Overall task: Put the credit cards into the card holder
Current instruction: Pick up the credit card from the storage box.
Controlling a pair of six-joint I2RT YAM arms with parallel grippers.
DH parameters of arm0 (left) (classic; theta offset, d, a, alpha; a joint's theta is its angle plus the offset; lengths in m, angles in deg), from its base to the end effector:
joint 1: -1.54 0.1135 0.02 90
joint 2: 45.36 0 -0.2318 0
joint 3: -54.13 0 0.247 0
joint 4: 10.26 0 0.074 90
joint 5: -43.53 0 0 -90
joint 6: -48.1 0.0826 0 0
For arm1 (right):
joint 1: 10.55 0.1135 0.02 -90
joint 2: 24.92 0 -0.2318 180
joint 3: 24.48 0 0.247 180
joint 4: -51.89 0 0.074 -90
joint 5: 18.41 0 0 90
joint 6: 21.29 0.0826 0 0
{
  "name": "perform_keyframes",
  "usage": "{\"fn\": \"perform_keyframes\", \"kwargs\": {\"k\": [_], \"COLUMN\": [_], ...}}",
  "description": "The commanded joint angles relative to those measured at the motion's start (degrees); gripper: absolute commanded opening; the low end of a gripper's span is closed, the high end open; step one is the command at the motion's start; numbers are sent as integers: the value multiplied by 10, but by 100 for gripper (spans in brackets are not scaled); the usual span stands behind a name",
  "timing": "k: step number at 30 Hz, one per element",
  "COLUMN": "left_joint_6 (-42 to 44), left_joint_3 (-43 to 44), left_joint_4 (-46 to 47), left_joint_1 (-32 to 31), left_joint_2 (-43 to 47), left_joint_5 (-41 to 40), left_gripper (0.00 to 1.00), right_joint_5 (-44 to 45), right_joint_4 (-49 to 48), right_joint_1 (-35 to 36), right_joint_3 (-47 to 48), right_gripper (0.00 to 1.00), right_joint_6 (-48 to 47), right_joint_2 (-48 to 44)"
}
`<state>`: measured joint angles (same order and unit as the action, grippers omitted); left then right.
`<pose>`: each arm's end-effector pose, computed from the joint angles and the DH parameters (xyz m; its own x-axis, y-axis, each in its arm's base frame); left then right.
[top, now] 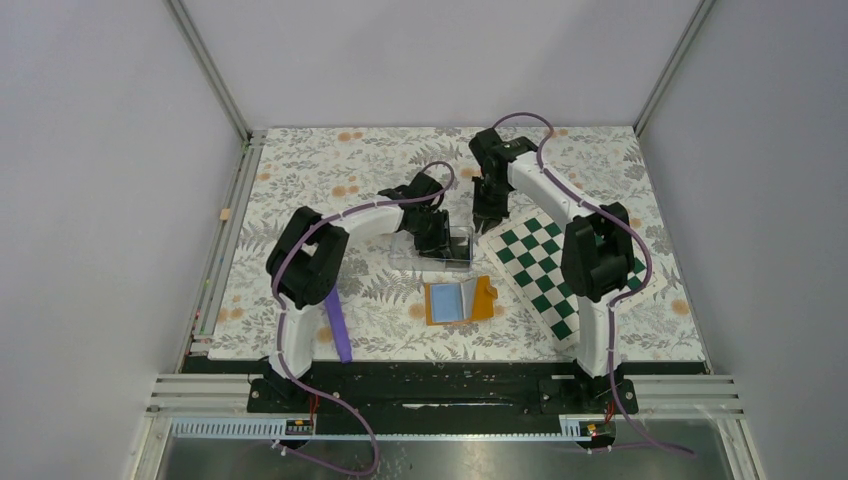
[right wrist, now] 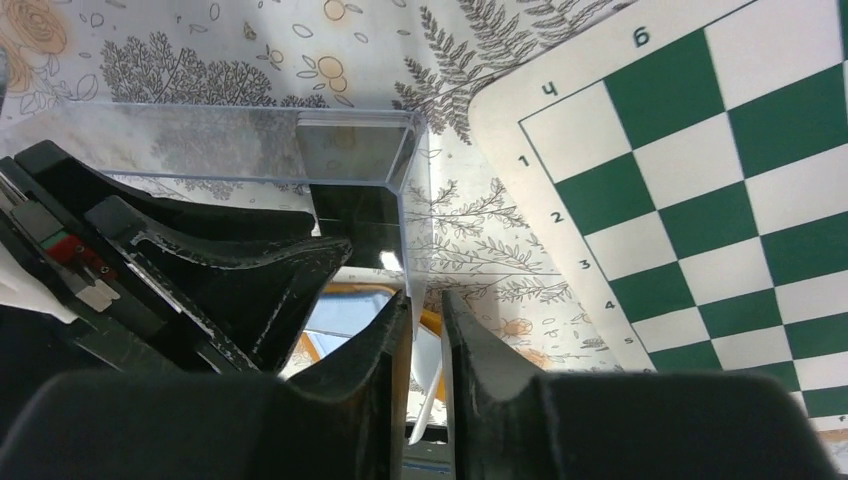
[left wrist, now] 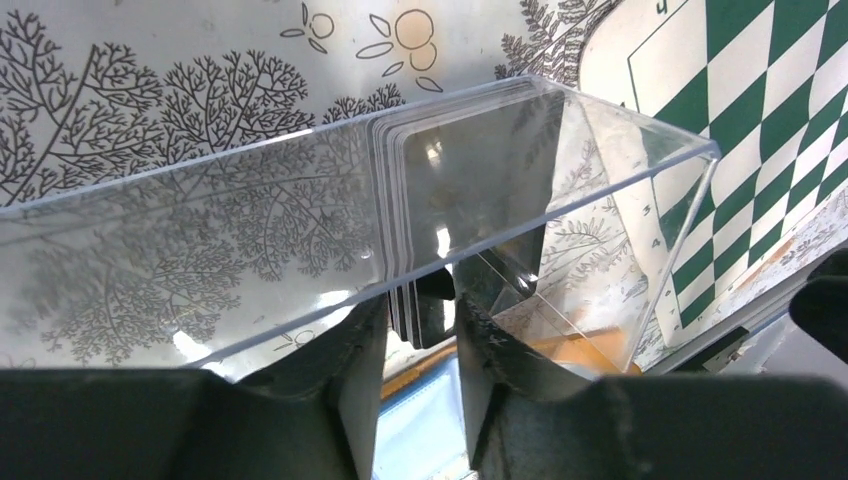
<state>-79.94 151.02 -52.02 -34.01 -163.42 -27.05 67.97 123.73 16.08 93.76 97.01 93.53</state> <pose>0.3327 -0.2715 0.0936 -0.9843 -0.0109 -0.1760 0.0824 0.8541 -0.5136 0.3781 0.1954 0.1676 -0.9691 0.0434 -0.2429 -0.0060 0.9800 0.1990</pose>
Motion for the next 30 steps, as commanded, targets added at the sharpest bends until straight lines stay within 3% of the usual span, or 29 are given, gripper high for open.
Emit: {"fn": "perform_keyframes", "kwargs": {"k": [1,6,11,21,30], "left_joint_6": [-3,-2,1,7,19], "left_joint_3": [30,35,39,48,52], "left_joint_4": [-13,-12,-13,-16,-31], "left_joint_1": [-2,-7,-10,-14,-20], "left_joint_2": [-15,-18,-14,2,20], "left_joint_5": [-17,-19,-17,-28,-63], "left_gripper": [29,13,3,2,4], "right_joint_5": [8,-24,-53,-70,-71], "right_joint_4": [4,3,-5,-9,-9], "right_joint_1": [-9,-9,-8,-8,-8], "right_joint_3": [-9,-20,-29,-40,-46], "right_gripper": [27,34,34,2,0], "right_joint_6": [-14,-17,-16,-15,-17], "right_joint_2": [-24,-10,5,15,16]}}
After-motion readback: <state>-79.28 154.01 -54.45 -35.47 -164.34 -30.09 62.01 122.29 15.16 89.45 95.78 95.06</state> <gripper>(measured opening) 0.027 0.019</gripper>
